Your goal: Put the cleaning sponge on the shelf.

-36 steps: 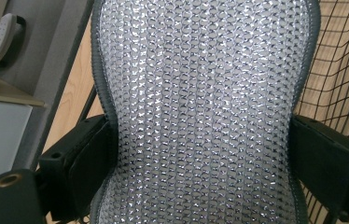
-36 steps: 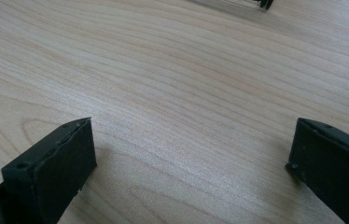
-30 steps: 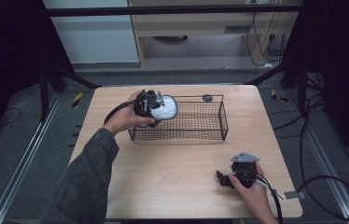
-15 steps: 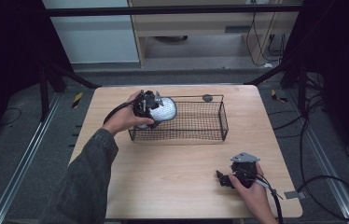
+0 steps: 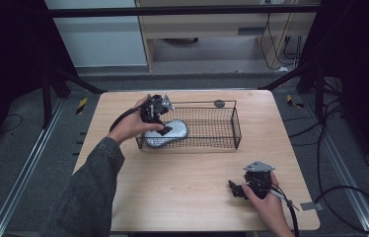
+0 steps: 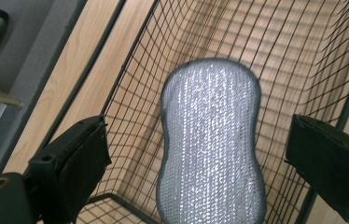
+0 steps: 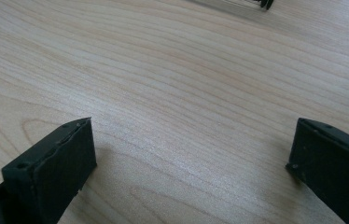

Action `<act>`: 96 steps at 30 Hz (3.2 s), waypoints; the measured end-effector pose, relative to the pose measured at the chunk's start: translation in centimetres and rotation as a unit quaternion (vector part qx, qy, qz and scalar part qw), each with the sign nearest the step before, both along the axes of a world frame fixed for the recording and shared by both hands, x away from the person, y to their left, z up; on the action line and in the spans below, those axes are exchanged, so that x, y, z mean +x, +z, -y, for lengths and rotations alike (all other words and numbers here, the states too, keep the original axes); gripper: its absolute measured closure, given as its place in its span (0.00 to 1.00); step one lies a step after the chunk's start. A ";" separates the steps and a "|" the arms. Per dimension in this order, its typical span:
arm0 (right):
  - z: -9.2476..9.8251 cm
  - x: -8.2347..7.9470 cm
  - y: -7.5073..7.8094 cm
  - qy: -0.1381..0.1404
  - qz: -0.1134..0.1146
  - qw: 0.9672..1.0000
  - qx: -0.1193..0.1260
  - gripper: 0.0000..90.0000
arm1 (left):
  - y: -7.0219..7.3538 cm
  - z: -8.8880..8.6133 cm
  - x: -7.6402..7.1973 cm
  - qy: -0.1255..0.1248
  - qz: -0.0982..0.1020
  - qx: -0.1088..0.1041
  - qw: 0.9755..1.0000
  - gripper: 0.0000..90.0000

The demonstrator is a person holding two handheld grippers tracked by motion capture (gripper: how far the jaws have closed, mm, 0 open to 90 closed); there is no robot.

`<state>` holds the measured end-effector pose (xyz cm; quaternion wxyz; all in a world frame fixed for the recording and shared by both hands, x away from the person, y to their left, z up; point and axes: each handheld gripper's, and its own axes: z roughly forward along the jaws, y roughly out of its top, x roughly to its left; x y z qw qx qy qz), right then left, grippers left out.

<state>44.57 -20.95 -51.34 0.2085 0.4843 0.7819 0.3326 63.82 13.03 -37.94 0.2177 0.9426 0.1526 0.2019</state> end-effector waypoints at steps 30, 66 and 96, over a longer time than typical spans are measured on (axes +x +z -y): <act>0.0 0.0 0.0 0.000 -0.001 1.000 0.001 0.00 | 0.8 1.3 -5.2 0.062 0.003 -0.054 0.997 0.05; 0.0 0.0 0.0 -0.001 0.000 1.000 0.000 0.00 | -0.9 -4.4 -13.5 0.119 0.000 -0.121 0.985 0.04; 0.0 0.0 0.0 0.000 0.000 1.000 0.001 0.00 | -9.3 -14.6 -12.0 0.266 -0.031 -0.125 0.955 0.05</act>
